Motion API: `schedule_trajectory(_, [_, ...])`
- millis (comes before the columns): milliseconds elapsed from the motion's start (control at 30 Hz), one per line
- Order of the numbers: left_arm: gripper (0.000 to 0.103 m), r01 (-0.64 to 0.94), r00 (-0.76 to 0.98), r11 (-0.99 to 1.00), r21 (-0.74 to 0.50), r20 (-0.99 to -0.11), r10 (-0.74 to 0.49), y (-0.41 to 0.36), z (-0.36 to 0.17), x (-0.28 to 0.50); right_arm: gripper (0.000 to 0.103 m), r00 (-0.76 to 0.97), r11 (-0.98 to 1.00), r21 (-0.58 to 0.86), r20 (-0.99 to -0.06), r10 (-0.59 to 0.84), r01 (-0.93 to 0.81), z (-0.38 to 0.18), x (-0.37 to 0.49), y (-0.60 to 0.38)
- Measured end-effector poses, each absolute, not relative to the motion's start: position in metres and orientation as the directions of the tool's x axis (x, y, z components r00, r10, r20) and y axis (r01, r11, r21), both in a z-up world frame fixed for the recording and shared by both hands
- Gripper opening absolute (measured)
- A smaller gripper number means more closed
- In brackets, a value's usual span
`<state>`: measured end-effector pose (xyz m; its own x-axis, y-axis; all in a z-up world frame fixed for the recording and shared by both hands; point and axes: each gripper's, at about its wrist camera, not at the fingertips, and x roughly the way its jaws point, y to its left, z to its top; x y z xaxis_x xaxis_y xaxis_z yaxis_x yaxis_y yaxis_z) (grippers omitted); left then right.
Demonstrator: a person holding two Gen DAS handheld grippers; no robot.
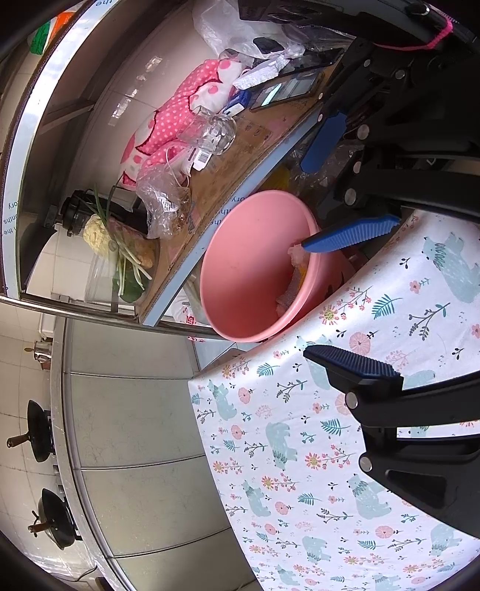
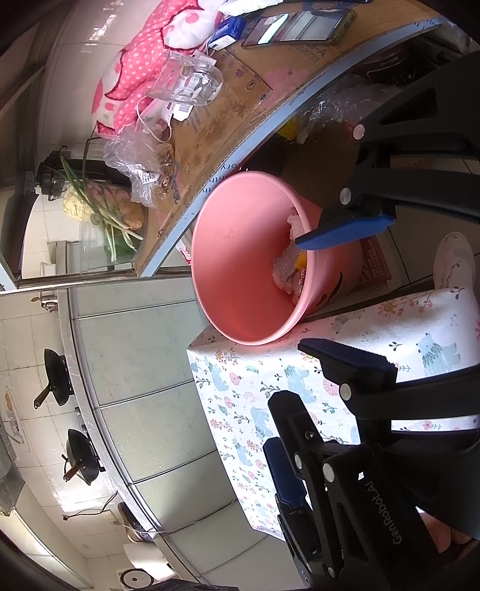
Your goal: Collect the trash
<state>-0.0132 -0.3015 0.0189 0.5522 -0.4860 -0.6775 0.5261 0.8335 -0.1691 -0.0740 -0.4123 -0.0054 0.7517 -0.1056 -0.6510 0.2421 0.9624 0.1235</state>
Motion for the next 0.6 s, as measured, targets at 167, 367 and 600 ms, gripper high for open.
schedule_trajectory(167, [0.052, 0.526, 0.553, 0.834, -0.166, -0.678, -0.484, -0.3025, 0.0187, -0.0132, 0.051, 0.749, 0.962, 0.123, -0.654, -0.107, 0.245, -0.0064, -0.0731, -0.4117])
schedule_trajectory(367, [0.052, 0.527, 0.559, 0.835, -0.158, -0.675, -0.481, -0.3023, 0.019, -0.0123, 0.051, 0.746, 0.96, 0.125, -0.658, -0.107, 0.249, -0.0083, -0.0726, -0.4134])
schedule_trajectory(600, [0.052, 0.523, 0.552, 0.837, -0.163, -0.683, -0.478, -0.301, 0.0169, -0.0104, 0.051, 0.746, 0.961, 0.128, -0.658, -0.104, 0.247, -0.0085, -0.0724, -0.4134])
